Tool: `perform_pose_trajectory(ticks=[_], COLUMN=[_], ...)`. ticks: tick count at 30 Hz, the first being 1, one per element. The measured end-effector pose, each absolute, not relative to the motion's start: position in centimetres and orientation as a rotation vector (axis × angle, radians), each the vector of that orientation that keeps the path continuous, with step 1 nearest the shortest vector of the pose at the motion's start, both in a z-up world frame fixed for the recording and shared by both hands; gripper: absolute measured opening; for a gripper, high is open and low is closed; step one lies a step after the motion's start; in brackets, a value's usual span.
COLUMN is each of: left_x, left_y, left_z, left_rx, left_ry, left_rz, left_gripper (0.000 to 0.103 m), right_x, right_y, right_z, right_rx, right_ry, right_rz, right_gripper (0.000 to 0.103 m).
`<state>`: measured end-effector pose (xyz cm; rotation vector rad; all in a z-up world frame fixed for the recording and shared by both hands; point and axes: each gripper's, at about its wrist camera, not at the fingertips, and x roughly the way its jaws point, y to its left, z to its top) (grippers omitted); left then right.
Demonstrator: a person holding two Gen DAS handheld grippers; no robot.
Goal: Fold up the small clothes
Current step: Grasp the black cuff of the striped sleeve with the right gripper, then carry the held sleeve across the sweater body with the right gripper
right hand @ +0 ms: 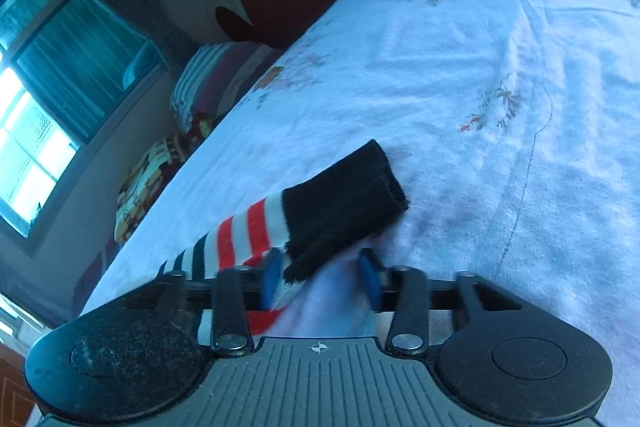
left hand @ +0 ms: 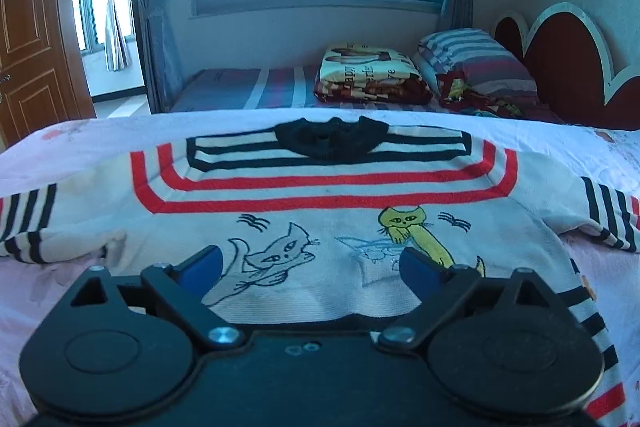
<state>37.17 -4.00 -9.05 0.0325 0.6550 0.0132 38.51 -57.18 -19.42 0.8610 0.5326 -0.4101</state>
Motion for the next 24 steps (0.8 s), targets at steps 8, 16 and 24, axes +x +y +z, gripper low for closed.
perform_pose_trajectory(ticks=[8,16,24], left_x=[38.8,38.7,37.5], left_y=[-4.0,-1.1,3.5], left_z=[-8.9,-7.6,-8.1], left_rx=[0.054,0.076,0.063], left_ry=[0.677,0.676,0.72], left_rz=[0.035,0.095,0.149], left_gripper=[0.095,0.098,0.096], right_x=[38.2,39.5,42.2], right_y=[-57.6,-57.8,-49.3], right_z=[-17.1,-16.9,-12.1], right_rx=[0.737,0.709,0.528], right_ry=[0.467,0.504,0.476], right_rz=[-0.37,-0.395,-0.231], right_gripper=[0.005,0.005,0.005])
